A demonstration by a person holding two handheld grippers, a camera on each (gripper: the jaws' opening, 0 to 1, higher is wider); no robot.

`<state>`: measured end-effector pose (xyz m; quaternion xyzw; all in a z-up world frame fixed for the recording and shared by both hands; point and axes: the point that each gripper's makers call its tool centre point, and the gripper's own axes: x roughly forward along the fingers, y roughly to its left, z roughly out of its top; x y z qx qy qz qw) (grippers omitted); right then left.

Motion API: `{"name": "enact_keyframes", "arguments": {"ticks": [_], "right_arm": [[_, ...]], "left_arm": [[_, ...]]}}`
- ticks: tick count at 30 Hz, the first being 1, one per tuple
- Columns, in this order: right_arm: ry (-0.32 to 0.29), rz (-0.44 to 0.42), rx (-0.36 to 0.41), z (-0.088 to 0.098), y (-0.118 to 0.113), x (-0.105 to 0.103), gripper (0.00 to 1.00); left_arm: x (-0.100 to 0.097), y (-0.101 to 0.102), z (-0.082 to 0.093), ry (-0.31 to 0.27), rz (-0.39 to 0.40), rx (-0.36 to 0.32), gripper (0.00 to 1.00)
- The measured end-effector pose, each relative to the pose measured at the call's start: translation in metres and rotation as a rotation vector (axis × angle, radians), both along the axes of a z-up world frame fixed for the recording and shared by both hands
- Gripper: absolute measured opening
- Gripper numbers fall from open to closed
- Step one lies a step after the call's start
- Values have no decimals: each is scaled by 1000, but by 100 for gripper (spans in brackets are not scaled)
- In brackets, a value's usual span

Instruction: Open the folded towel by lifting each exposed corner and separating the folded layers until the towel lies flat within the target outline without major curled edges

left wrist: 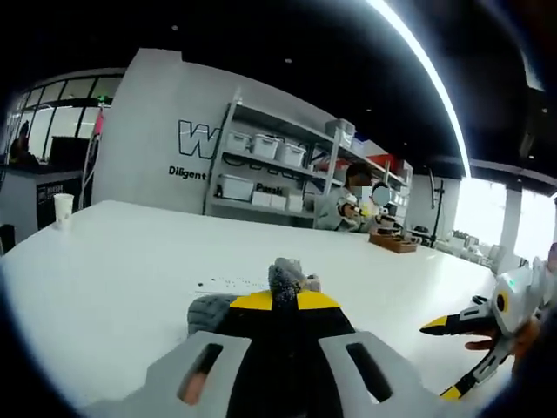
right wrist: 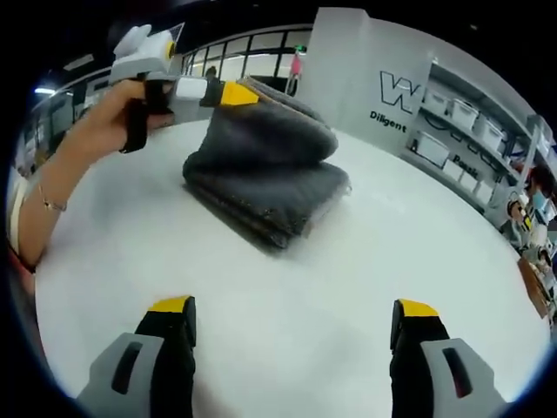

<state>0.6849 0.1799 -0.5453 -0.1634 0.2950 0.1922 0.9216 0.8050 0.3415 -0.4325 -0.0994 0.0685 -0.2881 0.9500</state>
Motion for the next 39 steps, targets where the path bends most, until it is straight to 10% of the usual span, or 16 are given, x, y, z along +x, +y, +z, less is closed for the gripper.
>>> {"name": "enact_keyframes", "arguments": {"ticks": [14,39], "right_arm": [[9,0,-3,-2,0,1,92],[18,-2,-20,-4,-3,-1,92]], "left_arm": [[32,72,-3,8,145,-21,4],[33,147,-14,36,325,-100,4]]}}
